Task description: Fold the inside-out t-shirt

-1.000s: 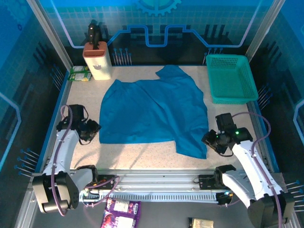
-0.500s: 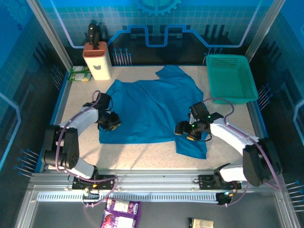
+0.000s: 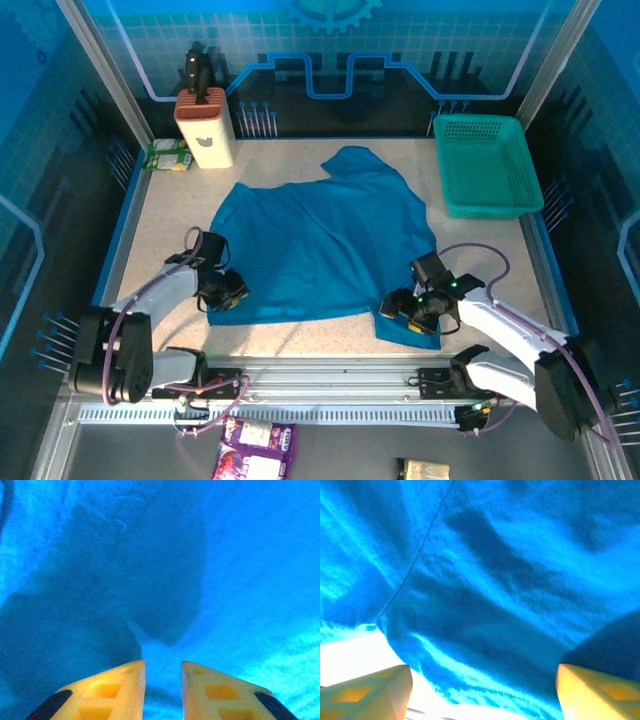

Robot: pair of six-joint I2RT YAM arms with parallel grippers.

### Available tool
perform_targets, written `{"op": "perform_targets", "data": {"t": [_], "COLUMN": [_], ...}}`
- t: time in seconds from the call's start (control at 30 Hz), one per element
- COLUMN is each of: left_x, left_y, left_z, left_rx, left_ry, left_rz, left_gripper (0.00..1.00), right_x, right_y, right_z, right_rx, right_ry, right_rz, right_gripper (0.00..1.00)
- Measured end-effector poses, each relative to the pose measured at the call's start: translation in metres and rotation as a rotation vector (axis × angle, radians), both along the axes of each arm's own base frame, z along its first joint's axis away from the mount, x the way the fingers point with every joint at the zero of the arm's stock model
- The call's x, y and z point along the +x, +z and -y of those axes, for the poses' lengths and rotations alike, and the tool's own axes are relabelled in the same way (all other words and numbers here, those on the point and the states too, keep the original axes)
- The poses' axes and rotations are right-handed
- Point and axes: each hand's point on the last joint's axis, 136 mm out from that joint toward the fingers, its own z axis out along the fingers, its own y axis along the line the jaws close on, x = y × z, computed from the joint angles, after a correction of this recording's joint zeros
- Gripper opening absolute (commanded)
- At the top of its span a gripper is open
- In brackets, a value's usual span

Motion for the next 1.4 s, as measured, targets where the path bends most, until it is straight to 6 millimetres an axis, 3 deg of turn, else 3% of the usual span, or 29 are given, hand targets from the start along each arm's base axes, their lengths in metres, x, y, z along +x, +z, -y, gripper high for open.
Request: {"op": "perform_targets", "data": {"t": [0.07, 0.13, 0.3, 0.4, 0.53, 0.7, 0.8, 0.97, 1.23, 1.4], "left_x": [0.009, 0.032, 0.123, 0.171, 0.227, 0.278, 0.292, 0.304, 0.293, 0.289], "left_y": [0.012, 0.032, 0.085, 0.099, 0.093, 0.060, 0.042, 0.027, 0.017, 0.011], "left_z": [-0.002, -0.007, -0.037, -0.050, -0.055, -0.052, -0.050, -0.052, -0.052, -0.053], "left_rx": [0.008, 0.012, 0.052, 0.080, 0.083, 0.054, 0.043, 0.048, 0.056, 0.056], "left_ry": [-0.001, 0.002, 0.009, -0.026, -0.098, -0.193, -0.228, -0.264, -0.299, -0.304], "left_rz": [0.019, 0.064, 0.224, 0.278, 0.306, 0.302, 0.285, 0.254, 0.210, 0.184], "left_gripper": [0.27, 0.26, 0.29, 0.33, 0.35, 0.36, 0.37, 0.37, 0.37, 0.37], "right_x": [0.003, 0.017, 0.087, 0.131, 0.184, 0.256, 0.296, 0.348, 0.396, 0.410], "right_y": [0.011, 0.030, 0.082, 0.092, 0.091, 0.086, 0.079, 0.062, 0.038, 0.019], "right_z": [-0.001, -0.007, -0.019, -0.014, -0.009, -0.018, -0.026, -0.033, -0.027, -0.016], "right_rx": [0.007, 0.022, 0.042, 0.023, 0.020, 0.044, 0.057, 0.067, 0.024, -0.005], "right_ry": [0.001, 0.022, 0.091, 0.117, 0.151, 0.223, 0.258, 0.281, 0.275, 0.254], "right_rz": [0.013, 0.054, 0.208, 0.264, 0.310, 0.374, 0.410, 0.434, 0.434, 0.409], "right_gripper": [0.76, 0.76, 0.75, 0.75, 0.75, 0.74, 0.73, 0.73, 0.73, 0.73]}}
